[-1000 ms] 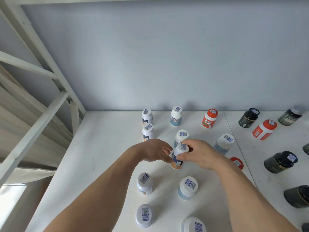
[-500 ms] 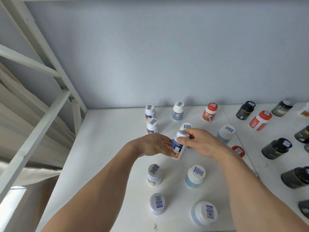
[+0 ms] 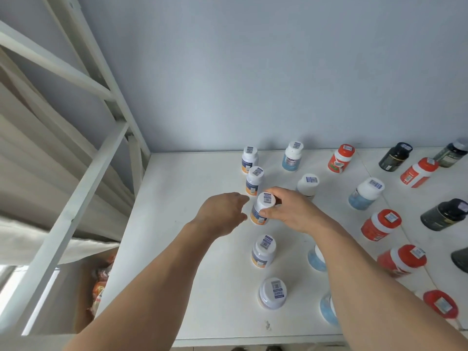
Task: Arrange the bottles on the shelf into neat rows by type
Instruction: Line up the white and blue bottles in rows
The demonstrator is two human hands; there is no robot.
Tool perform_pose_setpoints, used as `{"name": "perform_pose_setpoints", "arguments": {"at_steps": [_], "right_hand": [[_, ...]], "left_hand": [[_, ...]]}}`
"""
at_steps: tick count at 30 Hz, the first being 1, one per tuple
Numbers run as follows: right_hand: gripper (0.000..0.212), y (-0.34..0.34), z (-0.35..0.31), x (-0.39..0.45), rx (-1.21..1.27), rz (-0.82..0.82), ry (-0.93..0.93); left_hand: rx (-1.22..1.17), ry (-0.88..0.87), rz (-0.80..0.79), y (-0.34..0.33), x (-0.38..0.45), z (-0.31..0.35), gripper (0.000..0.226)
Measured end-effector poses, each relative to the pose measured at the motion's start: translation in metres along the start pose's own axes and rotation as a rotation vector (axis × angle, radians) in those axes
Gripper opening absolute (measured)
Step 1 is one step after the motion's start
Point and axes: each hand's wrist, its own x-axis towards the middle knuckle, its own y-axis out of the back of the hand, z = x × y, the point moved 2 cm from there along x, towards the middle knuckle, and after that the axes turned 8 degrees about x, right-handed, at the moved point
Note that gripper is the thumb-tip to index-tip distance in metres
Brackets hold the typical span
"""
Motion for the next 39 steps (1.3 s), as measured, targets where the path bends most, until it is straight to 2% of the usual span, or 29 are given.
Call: {"name": "perform_pose_setpoints", "arguments": {"at_steps": [8,14,16,18,19,21,24,27,29,32,35,39], "right_hand": [[0.043,-0.015,0.004,0.010,-0.011,-0.004,-0.038],[0.056,-0.004,0.001,0.005,0.042,-0.016,-0.013],[0.060,0.013,-0.001,0.002,0.082,0.061,-0.004],[0.050,0.038,-0.002,0.000,0.127,0.233,0.039],[0.045,0.050,-0.002,-0.001,0.116,0.328,0.070],[0.048,0.072,0.003,-0.002,0.019,0.449,0.084],[0.068,0.090,0.020,0.005,-0.090,0.384,-0.020],[0.078,0.091,0.037,0.014,-0.044,0.243,-0.110],[0.065,0.090,0.048,0.022,0.007,0.187,-0.107],[0.034,0.099,0.057,0.029,0.039,0.190,-0.062],[0.029,0.113,0.057,0.031,0.095,0.182,-0.032],[0.030,0.130,0.043,0.031,0.097,0.192,0.013]], "left_hand": [[-0.051,-0.004,0.045,0.002,0.001,-0.007,0.048],[-0.093,-0.028,0.114,0.023,0.006,0.001,0.044],[-0.116,-0.036,0.146,0.033,0.010,0.010,0.043],[-0.127,-0.050,0.162,0.041,0.015,0.021,0.046],[-0.131,-0.060,0.165,0.045,0.018,0.028,0.048],[-0.157,-0.079,0.166,0.051,0.026,0.041,0.049],[-0.200,-0.088,0.134,0.056,0.042,0.060,0.052],[-0.236,-0.046,0.062,0.055,0.060,0.076,0.058],[-0.239,0.003,0.000,0.051,0.072,0.084,0.062],[-0.357,0.081,-0.071,0.047,0.084,0.093,0.066],[-0.471,0.108,-0.139,0.044,0.090,0.098,0.065],[-0.490,0.084,-0.206,0.043,0.098,0.103,0.046]]}}
